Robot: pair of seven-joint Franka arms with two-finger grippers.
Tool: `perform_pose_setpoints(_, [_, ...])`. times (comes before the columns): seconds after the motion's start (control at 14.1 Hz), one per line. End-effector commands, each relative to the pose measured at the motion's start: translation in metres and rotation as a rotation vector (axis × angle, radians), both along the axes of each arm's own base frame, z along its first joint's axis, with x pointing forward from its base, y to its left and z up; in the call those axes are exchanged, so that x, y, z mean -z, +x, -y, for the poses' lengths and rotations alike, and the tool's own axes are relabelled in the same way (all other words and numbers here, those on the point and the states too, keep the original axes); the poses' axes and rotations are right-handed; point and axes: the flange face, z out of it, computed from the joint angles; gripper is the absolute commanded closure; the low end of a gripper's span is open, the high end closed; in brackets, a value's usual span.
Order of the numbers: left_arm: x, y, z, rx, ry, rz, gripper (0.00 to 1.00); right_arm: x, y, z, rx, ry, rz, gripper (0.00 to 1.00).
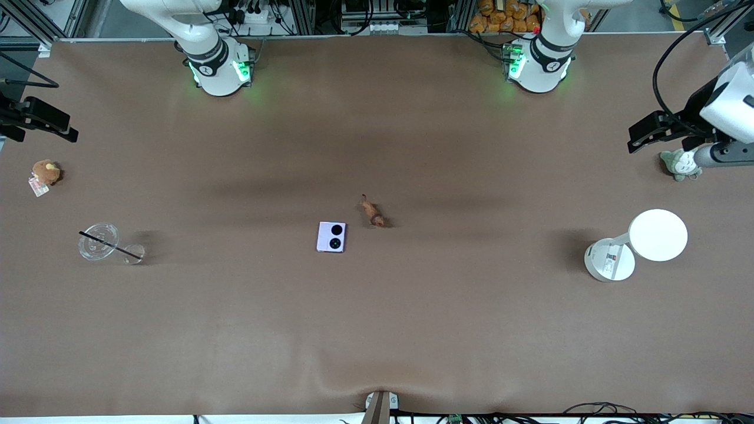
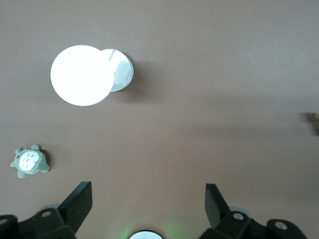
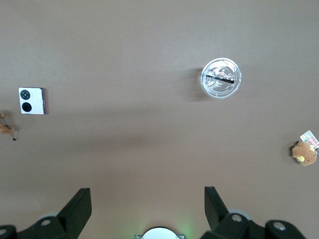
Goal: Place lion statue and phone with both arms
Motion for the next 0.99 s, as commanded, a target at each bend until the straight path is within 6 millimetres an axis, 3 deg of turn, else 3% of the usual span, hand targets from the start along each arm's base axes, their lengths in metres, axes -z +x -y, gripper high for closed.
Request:
perform_pose_setpoints(0.0, [0.006, 0.010, 0.005, -0.002, -0.009, -0.008, 0.00, -0.006, -0.004, 0.000, 0.007, 0.001, 0.008, 0.00])
perform_pose_setpoints(0.57, [0.017, 0.025, 0.013, 0.002, -0.025, 0.019, 0.00, -0.003, -0.001, -0.006, -0.006, 0.003, 0.004, 0.00])
perform_pose_setpoints(0.92, [0.044, 0.041, 0.049, -0.003, -0.027, 0.023, 0.00, -0.001, 0.000, -0.009, -0.008, 0.043, 0.002, 0.00])
